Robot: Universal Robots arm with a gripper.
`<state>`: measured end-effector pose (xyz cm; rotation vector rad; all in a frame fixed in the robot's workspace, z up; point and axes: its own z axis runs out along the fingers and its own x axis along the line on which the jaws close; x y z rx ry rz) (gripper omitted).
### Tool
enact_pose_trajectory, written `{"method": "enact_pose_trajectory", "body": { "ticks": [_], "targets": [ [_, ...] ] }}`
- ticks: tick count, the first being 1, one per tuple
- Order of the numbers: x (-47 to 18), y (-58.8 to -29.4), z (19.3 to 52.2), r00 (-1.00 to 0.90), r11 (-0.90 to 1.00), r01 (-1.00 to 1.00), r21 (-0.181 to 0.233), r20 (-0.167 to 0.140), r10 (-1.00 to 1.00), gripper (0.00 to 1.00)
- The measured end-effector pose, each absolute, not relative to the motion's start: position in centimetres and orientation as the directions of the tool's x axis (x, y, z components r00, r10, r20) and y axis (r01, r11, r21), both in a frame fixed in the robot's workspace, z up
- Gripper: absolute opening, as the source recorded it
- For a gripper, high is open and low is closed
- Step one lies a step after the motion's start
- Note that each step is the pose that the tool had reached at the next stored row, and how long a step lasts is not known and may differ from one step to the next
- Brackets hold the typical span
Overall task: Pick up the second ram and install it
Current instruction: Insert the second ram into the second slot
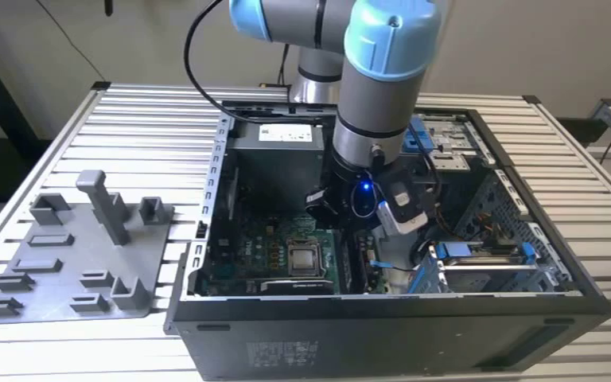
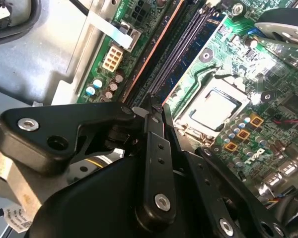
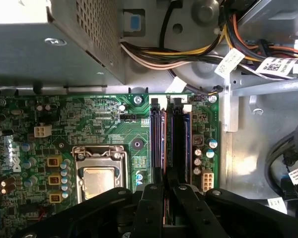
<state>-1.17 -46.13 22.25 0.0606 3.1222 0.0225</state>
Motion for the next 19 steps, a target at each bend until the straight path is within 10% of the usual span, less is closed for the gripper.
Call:
{"method": "enact_pose_trajectory", "body": {
  "ticks": [19],
  "targets": [
    [-1.19,-46.18,22.05,-1.0,1.0,0.01,0.015,-0.023,0.01,0.14]
  ]
}}
